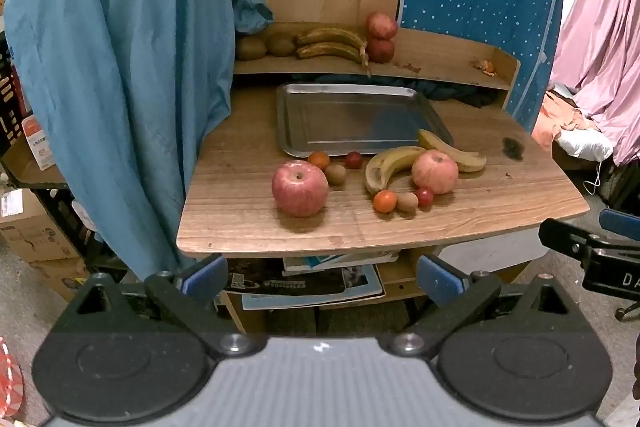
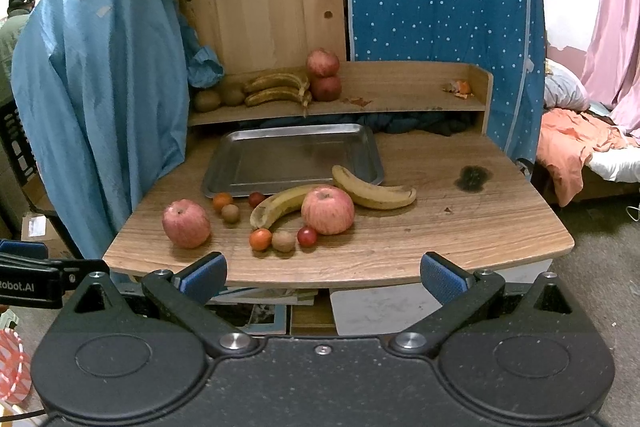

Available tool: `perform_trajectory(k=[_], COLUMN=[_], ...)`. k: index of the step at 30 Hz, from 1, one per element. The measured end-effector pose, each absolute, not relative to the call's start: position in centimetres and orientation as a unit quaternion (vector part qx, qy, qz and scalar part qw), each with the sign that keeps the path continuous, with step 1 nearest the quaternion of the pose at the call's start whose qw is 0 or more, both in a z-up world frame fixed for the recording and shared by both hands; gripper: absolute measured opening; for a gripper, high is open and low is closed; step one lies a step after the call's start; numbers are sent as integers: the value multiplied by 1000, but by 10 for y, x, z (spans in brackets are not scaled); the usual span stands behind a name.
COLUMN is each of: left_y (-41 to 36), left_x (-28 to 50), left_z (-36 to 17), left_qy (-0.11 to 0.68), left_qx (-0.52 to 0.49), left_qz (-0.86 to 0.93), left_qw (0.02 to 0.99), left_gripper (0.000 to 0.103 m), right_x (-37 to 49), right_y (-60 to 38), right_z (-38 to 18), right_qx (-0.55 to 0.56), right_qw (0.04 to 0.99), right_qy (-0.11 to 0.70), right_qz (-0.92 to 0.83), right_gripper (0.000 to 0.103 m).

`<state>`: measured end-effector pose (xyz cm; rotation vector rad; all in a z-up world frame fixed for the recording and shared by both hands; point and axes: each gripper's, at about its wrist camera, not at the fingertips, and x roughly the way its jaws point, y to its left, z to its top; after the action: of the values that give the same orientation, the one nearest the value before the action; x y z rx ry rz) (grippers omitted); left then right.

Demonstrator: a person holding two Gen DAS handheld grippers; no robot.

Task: Organize fruits

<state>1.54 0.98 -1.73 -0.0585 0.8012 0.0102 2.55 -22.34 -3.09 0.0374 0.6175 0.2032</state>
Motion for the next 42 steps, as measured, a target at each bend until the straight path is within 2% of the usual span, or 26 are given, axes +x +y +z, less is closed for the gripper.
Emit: perform_trajectory(k=[18, 26, 34, 42], left_y=[22, 17, -2, 1], left_x=[45, 71, 112, 160], left_z=[-27, -45, -64, -66], left_qy=[414, 461, 491, 512], left_qx=[-35, -43, -23, -29], left_qz=[-13, -6, 19, 101], left_qw=[910, 886, 871, 853], left_gripper=[103, 103, 103, 103], right_x=[45, 55, 113, 176], right_y=[-212, -216, -229, -216], right_z=[-38, -49, -76, -89], right_qx=[9, -5, -7, -36], right_qw=[939, 930, 912, 876], right_qy=[334, 358, 389, 409], right_qz=[83, 84, 132, 253], right_gripper=[102, 102, 102, 102])
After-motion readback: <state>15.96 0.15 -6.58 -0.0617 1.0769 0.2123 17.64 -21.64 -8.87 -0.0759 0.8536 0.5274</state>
